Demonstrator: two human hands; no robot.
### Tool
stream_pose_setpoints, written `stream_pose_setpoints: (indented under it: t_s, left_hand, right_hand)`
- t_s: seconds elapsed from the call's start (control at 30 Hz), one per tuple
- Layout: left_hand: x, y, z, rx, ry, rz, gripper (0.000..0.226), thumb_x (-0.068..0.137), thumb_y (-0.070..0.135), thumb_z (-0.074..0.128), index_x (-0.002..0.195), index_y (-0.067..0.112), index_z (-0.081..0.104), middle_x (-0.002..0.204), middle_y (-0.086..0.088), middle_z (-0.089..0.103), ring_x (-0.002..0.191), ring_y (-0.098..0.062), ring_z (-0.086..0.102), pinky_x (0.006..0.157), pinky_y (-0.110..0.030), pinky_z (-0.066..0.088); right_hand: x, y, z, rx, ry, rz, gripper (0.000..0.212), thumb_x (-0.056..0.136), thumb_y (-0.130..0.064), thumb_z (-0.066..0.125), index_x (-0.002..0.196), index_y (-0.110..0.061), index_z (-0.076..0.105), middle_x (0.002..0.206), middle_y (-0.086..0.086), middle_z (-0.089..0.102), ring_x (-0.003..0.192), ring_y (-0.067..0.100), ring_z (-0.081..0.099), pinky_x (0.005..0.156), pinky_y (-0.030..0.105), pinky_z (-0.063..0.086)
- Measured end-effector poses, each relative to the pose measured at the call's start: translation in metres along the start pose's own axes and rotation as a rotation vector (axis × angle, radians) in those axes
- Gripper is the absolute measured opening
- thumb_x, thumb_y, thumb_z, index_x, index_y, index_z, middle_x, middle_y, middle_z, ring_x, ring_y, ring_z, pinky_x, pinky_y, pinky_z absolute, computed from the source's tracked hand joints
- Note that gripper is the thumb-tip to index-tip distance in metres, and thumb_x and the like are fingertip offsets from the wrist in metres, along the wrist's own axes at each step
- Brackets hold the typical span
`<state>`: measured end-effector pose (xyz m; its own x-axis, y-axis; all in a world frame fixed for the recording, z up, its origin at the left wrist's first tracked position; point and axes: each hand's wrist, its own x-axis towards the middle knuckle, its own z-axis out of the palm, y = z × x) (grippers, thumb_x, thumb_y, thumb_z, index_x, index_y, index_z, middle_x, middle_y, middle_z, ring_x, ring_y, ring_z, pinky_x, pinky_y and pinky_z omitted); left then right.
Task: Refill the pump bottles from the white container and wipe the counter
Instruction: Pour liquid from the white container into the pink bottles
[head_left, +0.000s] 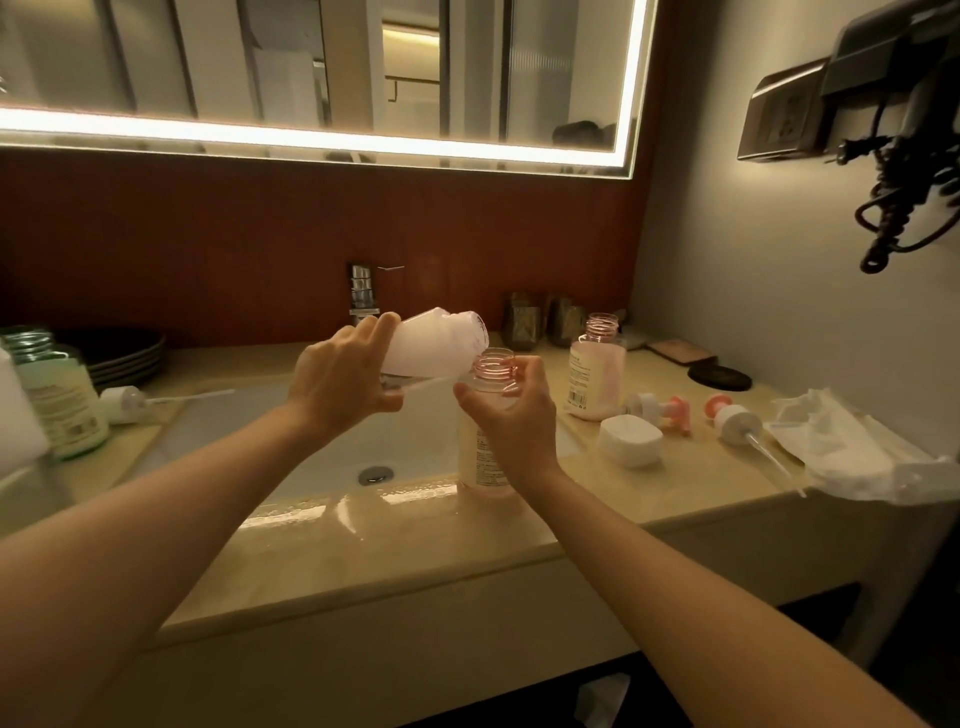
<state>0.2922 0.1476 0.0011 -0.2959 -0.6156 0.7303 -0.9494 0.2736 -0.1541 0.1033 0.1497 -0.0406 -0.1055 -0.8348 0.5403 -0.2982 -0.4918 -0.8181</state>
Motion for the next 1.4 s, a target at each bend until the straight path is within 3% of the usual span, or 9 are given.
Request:
stream_pose_setpoints:
  t_s: [0.23,0.5,0.7,1.0,1.4]
  left_hand:
    - [0.010,-0.003,-0.006,0.120,0.021,0.089,0.079,0.050,0.034,0.088,0.109,0.010,0.040,0.083,-0.012,0.063,0.061,-0.027,0.062,0.041,-0.031,0.051]
    - [0.014,-0.005,-0.010,0.178,-0.025,0.079,0.084,0.051,0.034,0.088,0.113,0.012,0.036,0.091,-0.013,0.062,0.070,-0.031,0.063,0.049,-0.040,0.055]
    - [0.018,-0.001,-0.022,0.251,0.030,0.136,0.088,0.037,0.031,0.093,0.107,0.009,0.045,0.083,-0.011,0.064,0.062,-0.027,0.064,0.045,-0.029,0.050]
    - [0.021,0.000,-0.028,0.307,0.038,0.143,0.090,0.035,0.031,0.094,0.108,0.009,0.047,0.084,-0.011,0.065,0.065,-0.028,0.066,0.046,-0.031,0.051]
    - [0.022,0.001,-0.031,0.320,0.030,0.154,0.091,0.033,0.031,0.094,0.108,0.009,0.048,0.085,-0.012,0.066,0.067,-0.029,0.066,0.048,-0.034,0.053]
  right_hand:
    - [-0.004,0.001,0.000,0.005,0.020,-0.011,0.058,0.071,-0.039,0.075,0.114,-0.018,0.042,0.112,0.004,0.059,0.096,0.019,0.059,0.072,0.018,0.044]
    - [-0.009,-0.003,-0.002,0.045,0.026,-0.008,0.050,0.074,-0.036,0.073,0.106,-0.025,0.037,0.105,-0.004,0.055,0.092,0.014,0.057,0.072,0.018,0.042]
    - [-0.010,-0.004,-0.002,0.032,0.027,0.001,0.051,0.074,-0.038,0.072,0.106,-0.026,0.035,0.104,-0.007,0.053,0.090,0.011,0.055,0.065,0.010,0.038]
    - [-0.011,-0.003,-0.003,0.016,0.023,0.007,0.054,0.075,-0.040,0.072,0.113,-0.019,0.038,0.115,0.004,0.059,0.092,0.014,0.056,0.076,0.024,0.043]
    - [-0.012,-0.002,-0.001,0.014,0.020,0.008,0.059,0.068,-0.052,0.068,0.110,-0.025,0.036,0.114,0.003,0.060,0.092,0.015,0.058,0.075,0.024,0.044]
